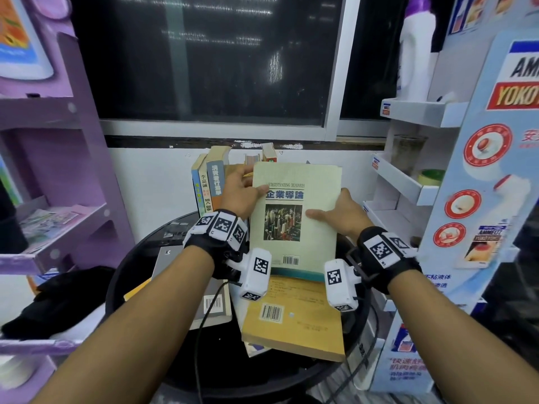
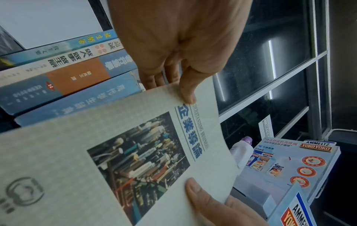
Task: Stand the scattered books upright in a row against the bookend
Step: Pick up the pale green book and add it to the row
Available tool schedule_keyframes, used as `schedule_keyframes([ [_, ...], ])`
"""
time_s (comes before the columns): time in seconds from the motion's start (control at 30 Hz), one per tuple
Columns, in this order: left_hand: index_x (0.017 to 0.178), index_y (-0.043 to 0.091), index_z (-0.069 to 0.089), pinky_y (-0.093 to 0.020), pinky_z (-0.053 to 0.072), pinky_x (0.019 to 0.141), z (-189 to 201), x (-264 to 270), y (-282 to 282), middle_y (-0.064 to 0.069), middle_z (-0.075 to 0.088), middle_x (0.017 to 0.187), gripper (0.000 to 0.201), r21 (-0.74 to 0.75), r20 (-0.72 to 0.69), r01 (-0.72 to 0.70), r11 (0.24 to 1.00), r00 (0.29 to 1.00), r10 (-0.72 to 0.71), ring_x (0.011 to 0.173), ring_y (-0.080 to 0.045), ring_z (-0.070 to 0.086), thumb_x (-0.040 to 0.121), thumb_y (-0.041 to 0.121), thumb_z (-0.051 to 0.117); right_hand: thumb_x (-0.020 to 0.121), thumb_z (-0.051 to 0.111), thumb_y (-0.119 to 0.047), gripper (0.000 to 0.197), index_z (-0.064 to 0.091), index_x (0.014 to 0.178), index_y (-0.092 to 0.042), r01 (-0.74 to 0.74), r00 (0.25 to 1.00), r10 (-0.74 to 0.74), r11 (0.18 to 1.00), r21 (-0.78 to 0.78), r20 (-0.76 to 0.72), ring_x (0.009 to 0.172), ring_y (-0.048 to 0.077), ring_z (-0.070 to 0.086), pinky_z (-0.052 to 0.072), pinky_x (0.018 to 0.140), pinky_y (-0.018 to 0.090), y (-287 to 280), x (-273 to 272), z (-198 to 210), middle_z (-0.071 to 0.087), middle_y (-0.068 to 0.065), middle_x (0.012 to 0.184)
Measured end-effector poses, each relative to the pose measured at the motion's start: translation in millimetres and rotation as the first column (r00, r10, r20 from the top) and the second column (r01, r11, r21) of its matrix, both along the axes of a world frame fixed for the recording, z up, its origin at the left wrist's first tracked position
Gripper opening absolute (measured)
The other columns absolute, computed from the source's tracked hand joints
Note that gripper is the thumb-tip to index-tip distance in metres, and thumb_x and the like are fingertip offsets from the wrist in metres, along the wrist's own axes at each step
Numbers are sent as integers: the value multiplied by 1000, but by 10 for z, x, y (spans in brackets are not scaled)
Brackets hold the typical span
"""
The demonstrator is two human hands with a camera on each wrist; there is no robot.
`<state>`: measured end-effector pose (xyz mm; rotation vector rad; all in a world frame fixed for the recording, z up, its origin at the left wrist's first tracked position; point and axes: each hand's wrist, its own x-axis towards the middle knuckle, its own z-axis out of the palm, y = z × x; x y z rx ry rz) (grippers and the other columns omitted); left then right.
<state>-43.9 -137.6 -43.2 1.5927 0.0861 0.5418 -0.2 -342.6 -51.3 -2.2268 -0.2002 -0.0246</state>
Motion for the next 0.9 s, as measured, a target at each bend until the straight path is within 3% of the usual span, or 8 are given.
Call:
schedule_keyframes([
  [0.13,123,8,51,-31,55,75,-57,1,44,-10,65,110,33,-33,46,-18,999,999,20,91,-20,64,91,4,58,83,74,-35,66,36,131,-11,-55,996,54,998,9,67,117,25,54,41,82,29,37,-46,-8,55,7,134],
  [0.27,109,21,50,-48,51,93,-50,32,44,-6,62,108,18,-116,47,20,993,999,-14,103,-29,63,94,18,57,81,76,-32,62,42,130,-15,-127,985,118,990,66,124,112,18,56,45,84,30,22,-75,28,58,2,131],
  [0.4,111,20,47,-52,52,92,-33,52,1,-12,64,113,18,-157,40,41,987,999,-35,103,-31,64,95,23,56,82,74,-31,59,45,132,-18,-179,973,152,973,148,174,114,17,58,50,95,40,-33,-123,125,59,-1,129],
  [0.47,112,22,47,-52,51,92,-45,77,-2,-12,64,115,20,-133,36,32,991,999,-27,104,-32,64,94,28,55,84,73,-31,55,43,129,-19,-198,967,163,964,175,198,112,17,59,52,94,40,-46,-164,185,59,-4,125],
  [0.6,118,20,45,-50,50,94,-19,97,8,-10,64,115,24,-79,14,1,997,1000,0,104,-29,64,96,28,52,86,71,-24,58,36,132,-26,-232,943,185,961,150,276,101,18,61,56,76,30,-62,-265,296,56,-7,110],
  [0.67,126,14,44,-48,50,95,17,98,5,-11,62,117,32,-16,8,-16,1000,1000,16,105,-28,63,98,28,50,86,71,-21,64,32,137,-29,-264,927,219,958,115,304,98,18,61,57,75,30,-66,-310,329,56,-4,112],
  [0.77,130,13,45,-45,50,95,80,104,25,-10,62,120,36,119,-29,-24,993,999,28,107,-26,62,99,31,47,85,71,-21,58,40,132,-30,-296,908,264,954,53,327,101,20,62,59,75,31,-49,-366,365,56,-3,115],
  [0.9,132,10,46,-28,50,76,166,143,48,-8,59,117,35,210,-59,-5,978,998,18,102,-22,60,101,25,43,83,74,-26,43,49,118,-32,-300,900,288,954,-14,328,102,21,61,60,69,30,-13,-444,452,55,-2,117],
])
